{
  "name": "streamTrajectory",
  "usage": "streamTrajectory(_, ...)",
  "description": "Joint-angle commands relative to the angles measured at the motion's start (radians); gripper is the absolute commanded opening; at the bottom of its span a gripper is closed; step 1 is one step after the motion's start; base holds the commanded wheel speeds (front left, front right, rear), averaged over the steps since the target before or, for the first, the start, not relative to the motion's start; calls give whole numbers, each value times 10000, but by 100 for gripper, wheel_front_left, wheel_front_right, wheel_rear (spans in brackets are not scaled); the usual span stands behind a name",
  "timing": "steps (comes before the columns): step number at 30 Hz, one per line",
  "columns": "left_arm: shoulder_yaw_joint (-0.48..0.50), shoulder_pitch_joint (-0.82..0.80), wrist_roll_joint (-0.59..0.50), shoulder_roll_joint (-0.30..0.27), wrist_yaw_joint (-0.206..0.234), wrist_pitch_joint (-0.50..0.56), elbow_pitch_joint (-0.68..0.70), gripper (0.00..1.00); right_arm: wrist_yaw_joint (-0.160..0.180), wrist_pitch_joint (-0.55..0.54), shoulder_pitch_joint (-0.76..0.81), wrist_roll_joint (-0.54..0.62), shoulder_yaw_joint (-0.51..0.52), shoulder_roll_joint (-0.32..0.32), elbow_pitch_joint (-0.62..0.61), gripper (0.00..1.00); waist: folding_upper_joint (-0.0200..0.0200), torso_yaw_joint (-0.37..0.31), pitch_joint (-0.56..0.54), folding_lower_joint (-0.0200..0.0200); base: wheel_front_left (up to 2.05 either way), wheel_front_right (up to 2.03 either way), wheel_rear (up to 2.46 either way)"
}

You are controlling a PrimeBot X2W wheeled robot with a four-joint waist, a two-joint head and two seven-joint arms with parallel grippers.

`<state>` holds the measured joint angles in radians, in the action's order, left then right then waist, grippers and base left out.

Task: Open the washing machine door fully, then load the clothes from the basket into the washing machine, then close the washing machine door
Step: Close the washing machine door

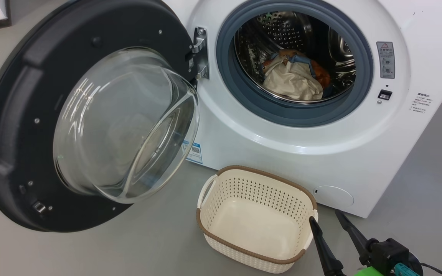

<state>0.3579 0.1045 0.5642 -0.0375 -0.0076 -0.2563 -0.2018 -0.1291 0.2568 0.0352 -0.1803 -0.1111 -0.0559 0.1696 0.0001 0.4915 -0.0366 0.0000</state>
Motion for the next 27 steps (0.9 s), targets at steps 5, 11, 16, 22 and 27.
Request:
streamTrajectory(5,2600,-1314,2697,-176,-591,-32,-684,0,-16,49,-489,-55,-248,-9,-209,100,-1,30,35,0,0,0,0)
streamTrajectory(11,4111,-2293,5009,-1137,-818,670,-1566,0,-16,49,-494,-50,-289,1,-180,100,-1,43,60,0,0,0,0)
streamTrajectory(16,4941,-3368,6319,-2466,-762,1490,-2843,0,-16,49,-497,-62,-309,9,-147,100,-1,17,42,0,0,0,0)
streamTrajectory(22,5684,-5120,8044,-3846,-412,2932,-5005,0,-16,49,-406,-64,-250,9,-159,100,-1,-55,-27,0,0,0,0)
streamTrajectory(27,5473,-6213,8654,-4526,-401,4249,-6192,0,-16,49,-250,-60,-217,13,-208,100,-1,-188,-66,0,0,0,0)
